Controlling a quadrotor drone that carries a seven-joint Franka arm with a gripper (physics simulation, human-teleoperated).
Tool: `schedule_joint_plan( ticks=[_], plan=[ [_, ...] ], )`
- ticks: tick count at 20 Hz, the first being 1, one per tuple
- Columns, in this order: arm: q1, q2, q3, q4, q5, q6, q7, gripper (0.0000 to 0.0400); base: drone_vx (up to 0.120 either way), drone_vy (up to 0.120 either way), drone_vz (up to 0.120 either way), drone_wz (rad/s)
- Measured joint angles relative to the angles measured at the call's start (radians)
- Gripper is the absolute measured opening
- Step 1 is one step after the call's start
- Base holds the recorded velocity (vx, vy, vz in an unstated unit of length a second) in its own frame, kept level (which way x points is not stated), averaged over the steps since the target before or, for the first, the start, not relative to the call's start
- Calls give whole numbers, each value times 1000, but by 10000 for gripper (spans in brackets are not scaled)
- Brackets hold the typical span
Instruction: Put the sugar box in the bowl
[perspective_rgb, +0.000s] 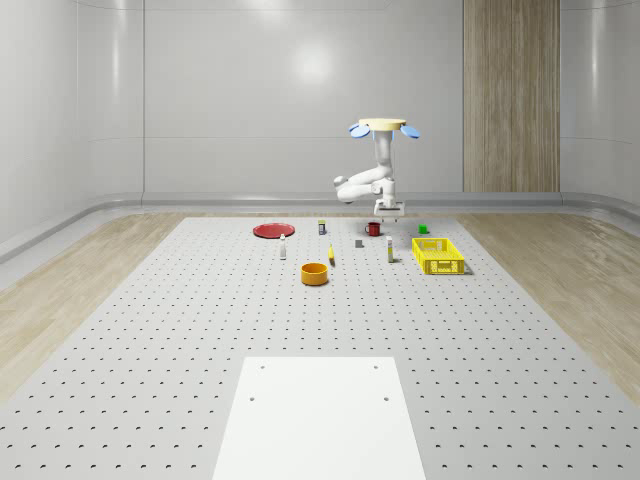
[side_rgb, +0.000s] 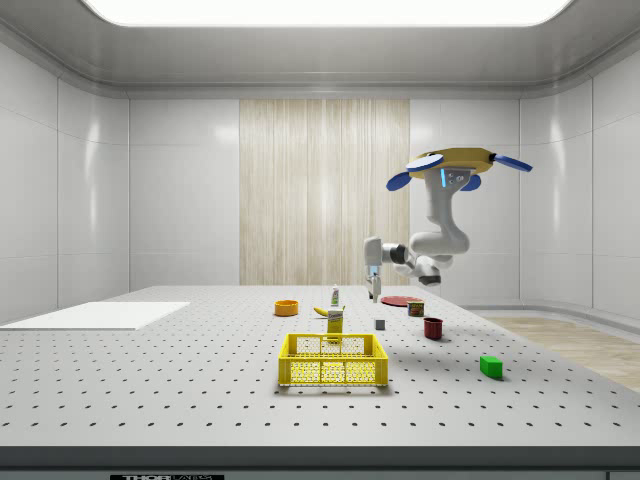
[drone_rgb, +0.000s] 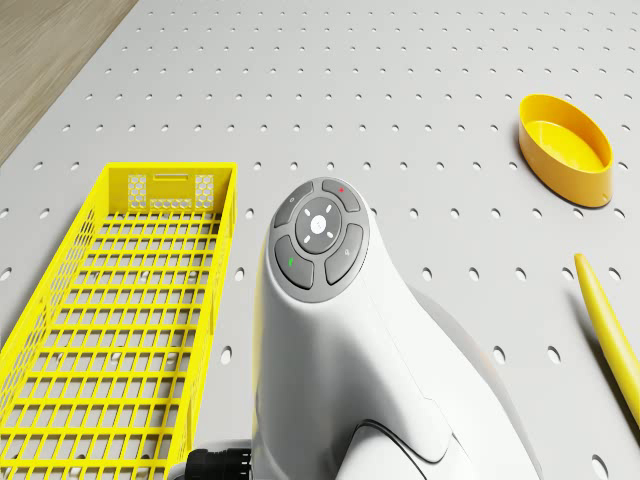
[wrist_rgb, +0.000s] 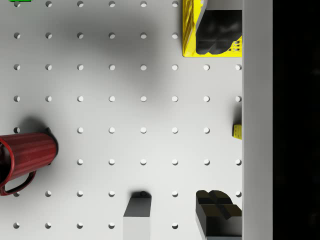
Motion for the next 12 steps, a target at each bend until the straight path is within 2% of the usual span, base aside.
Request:
schedule_joint_plan(
  ticks=[4, 10, 12],
  plan=[
    [-6, -19, 6, 1, 10, 17, 6, 400, 120, -90, -10, 0],
    [-15, -47, 14, 3, 24, 43, 14, 400, 120, 0, 0, 0],
    [-18, -56, 16, 4, 28, 51, 17, 400, 120, 0, -120, 0]
  ],
)
